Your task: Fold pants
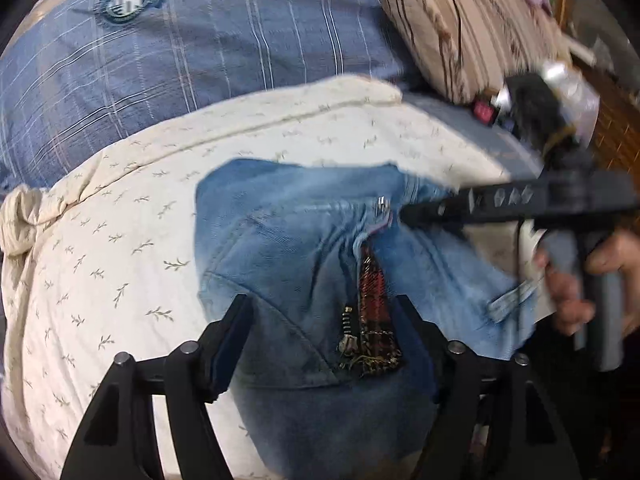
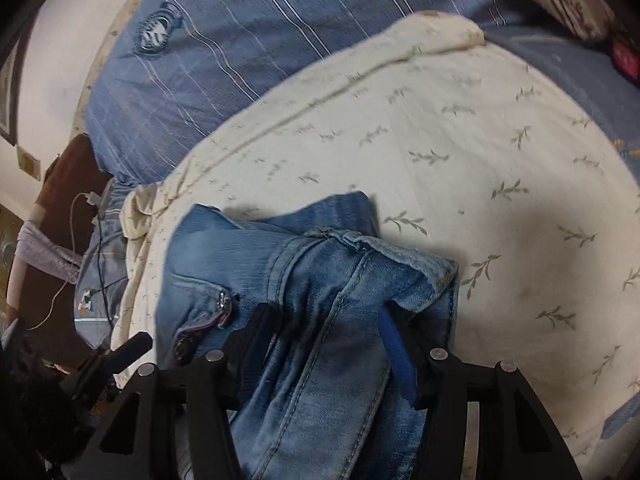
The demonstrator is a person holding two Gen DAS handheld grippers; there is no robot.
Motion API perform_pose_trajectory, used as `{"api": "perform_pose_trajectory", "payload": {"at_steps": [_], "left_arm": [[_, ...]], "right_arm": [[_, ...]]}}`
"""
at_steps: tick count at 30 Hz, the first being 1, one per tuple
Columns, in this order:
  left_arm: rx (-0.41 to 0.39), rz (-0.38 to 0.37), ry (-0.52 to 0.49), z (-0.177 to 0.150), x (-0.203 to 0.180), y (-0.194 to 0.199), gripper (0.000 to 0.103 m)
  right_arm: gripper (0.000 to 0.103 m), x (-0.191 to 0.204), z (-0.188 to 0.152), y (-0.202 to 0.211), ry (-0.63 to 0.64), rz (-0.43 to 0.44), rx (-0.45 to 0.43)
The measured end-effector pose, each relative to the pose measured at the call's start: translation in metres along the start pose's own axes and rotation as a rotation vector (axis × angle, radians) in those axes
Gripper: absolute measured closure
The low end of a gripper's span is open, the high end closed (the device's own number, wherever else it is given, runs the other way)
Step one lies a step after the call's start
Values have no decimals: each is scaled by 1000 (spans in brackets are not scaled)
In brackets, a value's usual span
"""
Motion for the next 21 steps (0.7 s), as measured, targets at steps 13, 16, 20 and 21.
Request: {"api": "perform_pose_trajectory", "payload": {"at_steps": [13, 16, 20, 21], "left_arm": [[22, -40, 114, -1, 11, -2, 20], [-18, -42, 121, -9, 16, 24, 20], [-88, 18, 122, -17, 34, 52, 20], [-92, 35, 124, -20, 38, 54, 20]], "right_arm": [[38, 8, 13, -4, -24, -28, -12], [38, 9, 8, 24, -57, 61, -81], [38, 36, -9, 70, 55, 112, -163], [38, 45, -15, 78, 92, 115, -174]]}}
Point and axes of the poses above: each gripper's, at about its wrist camera, not at the fingertips, and y roughly against the way its jaws point, x to its left, z to its top, the point moved 8 cm from there along -y, roughly the way its jaws point, and after that the axes turned 1 degree about x, right-handed, at the moved point
